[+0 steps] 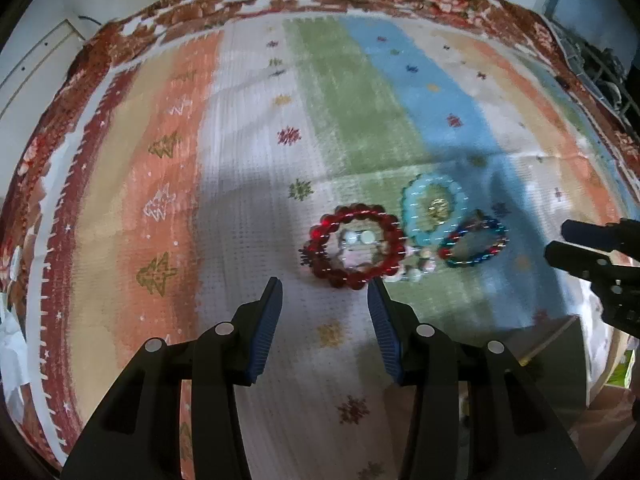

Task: Organize jewelry
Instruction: 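Move both open tools back over the remaining bracelets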

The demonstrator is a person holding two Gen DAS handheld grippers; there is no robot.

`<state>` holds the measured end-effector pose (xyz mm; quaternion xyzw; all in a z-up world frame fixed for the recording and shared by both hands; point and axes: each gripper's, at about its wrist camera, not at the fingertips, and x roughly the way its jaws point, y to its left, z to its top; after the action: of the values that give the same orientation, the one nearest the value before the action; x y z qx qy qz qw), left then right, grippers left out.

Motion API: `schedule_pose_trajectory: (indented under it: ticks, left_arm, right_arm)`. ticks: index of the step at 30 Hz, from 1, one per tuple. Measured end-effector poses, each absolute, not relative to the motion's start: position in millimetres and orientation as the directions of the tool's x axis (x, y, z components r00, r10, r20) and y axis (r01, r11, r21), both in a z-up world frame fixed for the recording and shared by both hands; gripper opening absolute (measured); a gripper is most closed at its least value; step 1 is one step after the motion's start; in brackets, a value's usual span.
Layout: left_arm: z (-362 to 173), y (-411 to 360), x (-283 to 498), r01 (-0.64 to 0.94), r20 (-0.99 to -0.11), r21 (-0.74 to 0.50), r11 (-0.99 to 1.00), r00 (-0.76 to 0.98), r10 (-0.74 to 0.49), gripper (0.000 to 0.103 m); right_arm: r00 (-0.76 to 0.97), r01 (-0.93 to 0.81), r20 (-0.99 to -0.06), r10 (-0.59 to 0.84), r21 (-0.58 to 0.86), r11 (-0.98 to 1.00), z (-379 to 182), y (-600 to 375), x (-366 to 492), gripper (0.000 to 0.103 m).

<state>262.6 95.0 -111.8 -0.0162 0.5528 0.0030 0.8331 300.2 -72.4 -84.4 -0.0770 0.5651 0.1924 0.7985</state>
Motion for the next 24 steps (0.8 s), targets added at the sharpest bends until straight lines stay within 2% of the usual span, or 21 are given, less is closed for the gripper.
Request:
schedule_pose_trajectory:
  ticks: [16, 24]
  left_arm:
    - [-135, 100, 284, -0.008, -0.940, -0.018, 1.000, 0.340, -0.014, 0.046]
    - [-143, 109, 295, -0.043, -0.942, -0.059, 0.997, 0.332, -0.041, 0.049]
  right_arm:
    - [0.252, -0.402, -0.951, 0.180, 0.066, 0.913, -109, -46, 334, 0.045]
    - [0.229, -0.405, -0.956, 0.183, 0.077, 0.911, -119, -36, 348, 0.045]
